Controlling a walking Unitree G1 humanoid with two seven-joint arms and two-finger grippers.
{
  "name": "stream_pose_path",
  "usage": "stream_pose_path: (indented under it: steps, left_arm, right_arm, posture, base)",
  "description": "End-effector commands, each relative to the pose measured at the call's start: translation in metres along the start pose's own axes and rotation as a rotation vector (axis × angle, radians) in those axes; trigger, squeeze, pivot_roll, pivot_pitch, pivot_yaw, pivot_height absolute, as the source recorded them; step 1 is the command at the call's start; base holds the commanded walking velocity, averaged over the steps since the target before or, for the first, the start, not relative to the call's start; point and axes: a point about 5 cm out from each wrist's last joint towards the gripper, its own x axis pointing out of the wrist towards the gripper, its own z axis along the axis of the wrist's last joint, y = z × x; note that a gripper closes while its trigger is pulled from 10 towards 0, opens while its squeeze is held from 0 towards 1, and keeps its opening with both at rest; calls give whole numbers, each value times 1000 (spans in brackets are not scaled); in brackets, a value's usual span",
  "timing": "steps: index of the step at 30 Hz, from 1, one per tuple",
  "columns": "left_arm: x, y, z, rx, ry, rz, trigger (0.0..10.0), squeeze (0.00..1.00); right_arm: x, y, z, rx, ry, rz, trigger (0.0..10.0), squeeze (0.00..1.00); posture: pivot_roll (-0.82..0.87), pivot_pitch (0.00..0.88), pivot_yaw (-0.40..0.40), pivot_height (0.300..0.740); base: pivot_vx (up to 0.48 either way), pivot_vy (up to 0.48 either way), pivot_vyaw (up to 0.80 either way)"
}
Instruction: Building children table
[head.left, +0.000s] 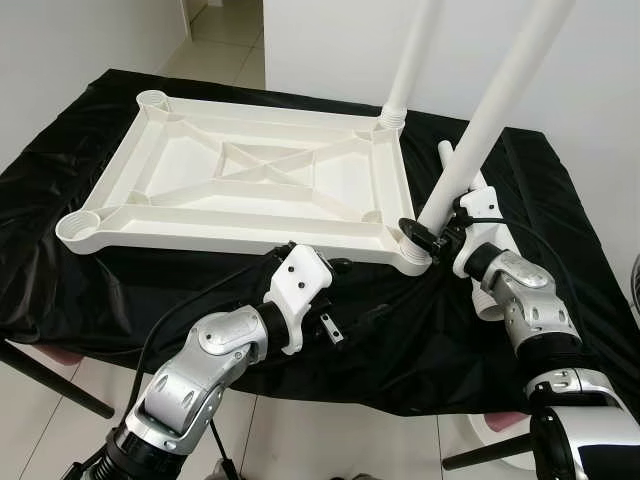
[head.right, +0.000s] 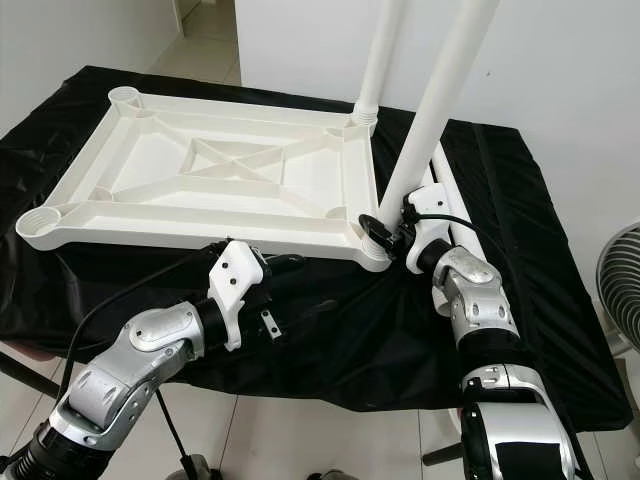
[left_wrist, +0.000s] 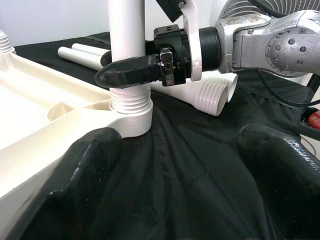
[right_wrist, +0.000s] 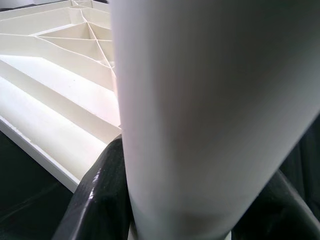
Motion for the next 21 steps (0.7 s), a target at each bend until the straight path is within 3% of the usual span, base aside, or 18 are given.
stream_pose_path:
  steps: [1, 11, 21]
  left_arm:
    - [1, -5, 0, 2, 11, -35, 10000, 0]
    - [2, -7, 0, -9, 8, -39, 10000, 0]
    - [2, -8, 0, -13, 9, -43, 10000, 0]
  right_arm:
    - [4, 11, -8, 59, 18, -18, 0, 0]
    - [24, 49, -8, 274, -41, -330, 0, 0]
    - [26, 56, -6, 283, -28, -523, 0, 0]
  posture:
    - [140, 104, -61, 740]
    - [126, 123, -55, 740]
    - [125, 128, -56, 740]
  base:
    - [0, 0, 0]
    - [0, 0, 0]
    - [0, 0, 0]
